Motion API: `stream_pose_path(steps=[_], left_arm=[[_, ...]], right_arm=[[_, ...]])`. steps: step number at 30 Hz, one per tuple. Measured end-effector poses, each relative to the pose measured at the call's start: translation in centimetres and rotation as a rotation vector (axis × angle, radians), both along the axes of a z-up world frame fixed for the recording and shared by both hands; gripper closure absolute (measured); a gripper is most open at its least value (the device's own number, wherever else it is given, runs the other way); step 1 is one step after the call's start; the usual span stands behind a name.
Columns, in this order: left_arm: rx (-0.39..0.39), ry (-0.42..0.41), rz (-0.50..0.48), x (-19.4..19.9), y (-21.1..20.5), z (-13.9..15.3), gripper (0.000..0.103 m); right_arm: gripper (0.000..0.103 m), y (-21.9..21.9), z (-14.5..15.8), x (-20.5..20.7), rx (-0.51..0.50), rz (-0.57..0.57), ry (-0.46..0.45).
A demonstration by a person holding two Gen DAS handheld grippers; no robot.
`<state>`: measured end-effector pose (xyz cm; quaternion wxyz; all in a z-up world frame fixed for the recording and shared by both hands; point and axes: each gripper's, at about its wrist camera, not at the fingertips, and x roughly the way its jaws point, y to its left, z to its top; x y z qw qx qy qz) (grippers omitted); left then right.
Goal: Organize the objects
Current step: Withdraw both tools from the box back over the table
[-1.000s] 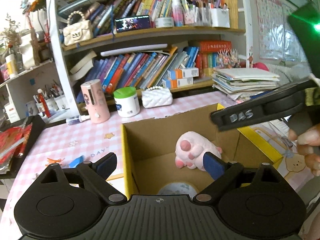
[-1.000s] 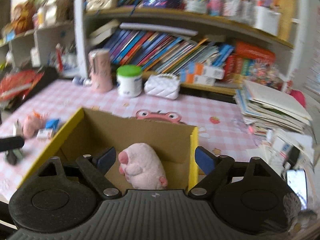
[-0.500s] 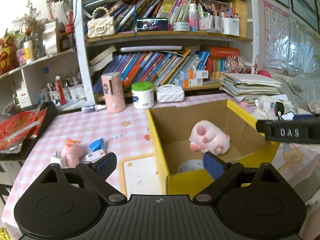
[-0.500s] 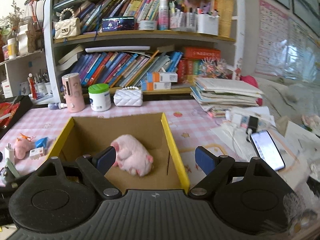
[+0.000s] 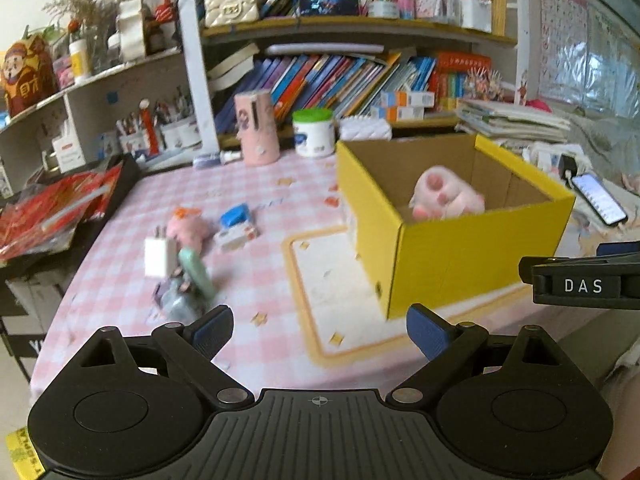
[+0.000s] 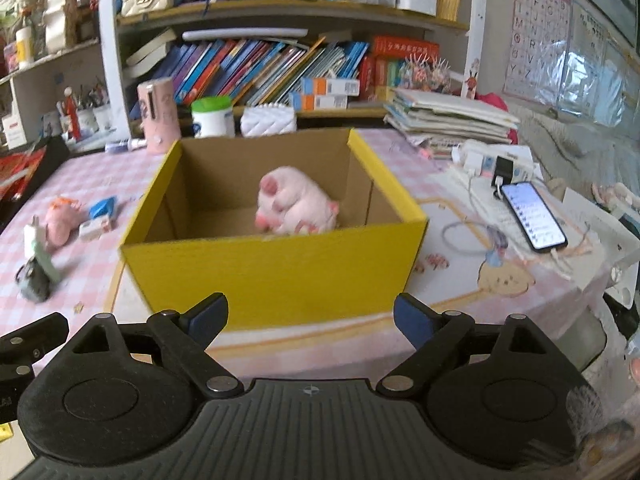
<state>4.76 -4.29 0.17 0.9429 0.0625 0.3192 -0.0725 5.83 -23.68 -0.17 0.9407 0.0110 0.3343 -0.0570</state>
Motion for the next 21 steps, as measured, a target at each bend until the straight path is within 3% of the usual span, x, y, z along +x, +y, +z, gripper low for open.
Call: stream_pose_path(steps=[21], left_arm=[[0.031, 0.111, 0.060, -4.1, 6.0, -2.3, 0.008]], right_arm=[[0.012, 7.7, -3.7, -3.4, 0.022, 0.103, 0.134]])
